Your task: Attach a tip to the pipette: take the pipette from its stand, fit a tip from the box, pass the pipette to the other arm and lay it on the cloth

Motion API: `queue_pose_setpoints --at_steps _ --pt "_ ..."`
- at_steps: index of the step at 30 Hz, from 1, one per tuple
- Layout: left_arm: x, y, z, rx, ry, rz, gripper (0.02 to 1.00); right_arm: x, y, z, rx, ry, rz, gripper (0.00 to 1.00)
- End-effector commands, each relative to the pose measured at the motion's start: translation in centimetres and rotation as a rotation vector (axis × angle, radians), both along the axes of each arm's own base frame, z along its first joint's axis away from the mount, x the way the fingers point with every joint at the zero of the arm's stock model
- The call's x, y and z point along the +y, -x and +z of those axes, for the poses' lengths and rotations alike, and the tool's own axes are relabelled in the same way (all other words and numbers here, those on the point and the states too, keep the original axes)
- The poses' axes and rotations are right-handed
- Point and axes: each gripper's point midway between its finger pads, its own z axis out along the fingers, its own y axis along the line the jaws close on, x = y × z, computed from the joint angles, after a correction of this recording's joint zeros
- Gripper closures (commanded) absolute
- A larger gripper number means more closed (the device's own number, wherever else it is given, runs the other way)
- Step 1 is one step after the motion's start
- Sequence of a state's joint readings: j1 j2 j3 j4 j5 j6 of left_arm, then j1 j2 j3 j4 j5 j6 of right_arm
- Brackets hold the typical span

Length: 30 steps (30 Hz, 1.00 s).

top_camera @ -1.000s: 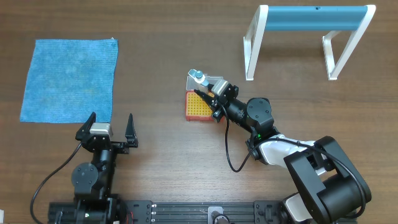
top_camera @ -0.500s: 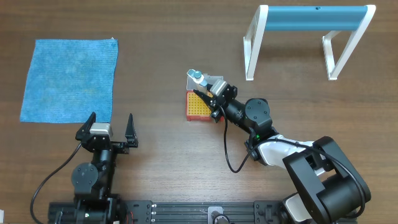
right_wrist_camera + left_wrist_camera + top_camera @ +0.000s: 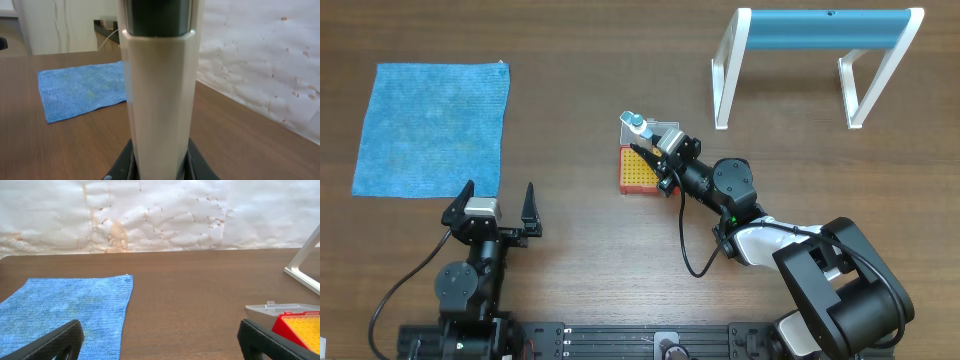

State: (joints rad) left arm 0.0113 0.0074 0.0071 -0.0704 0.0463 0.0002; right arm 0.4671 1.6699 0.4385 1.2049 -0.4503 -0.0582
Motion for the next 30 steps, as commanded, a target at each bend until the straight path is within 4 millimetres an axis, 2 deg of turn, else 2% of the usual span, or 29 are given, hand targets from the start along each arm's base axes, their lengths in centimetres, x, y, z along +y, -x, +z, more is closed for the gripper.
queue_pose_setpoints --at_steps 1,15,26,30 --pt "-0.4 0.0 -0.2 0.007 -0.011 -0.020 0.020 -0.7 -0.1 -4.2 0.116 0.065 -0.049 0.925" --pt "-0.4 0.0 -0.2 0.007 -0.011 -0.020 0.020 -0.9 -0.1 -4.7 0.133 0.078 -0.058 0.925" --pt "-0.4 0.0 -0.2 0.007 -0.011 -0.020 0.020 -0.8 -0.2 -1.9 0.076 0.034 -0.059 0.923" --pt "-0.4 0.0 -0.2 0.007 -0.011 -0.020 0.020 -0.7 -0.5 -1.8 0.108 0.044 -0.060 0.925"
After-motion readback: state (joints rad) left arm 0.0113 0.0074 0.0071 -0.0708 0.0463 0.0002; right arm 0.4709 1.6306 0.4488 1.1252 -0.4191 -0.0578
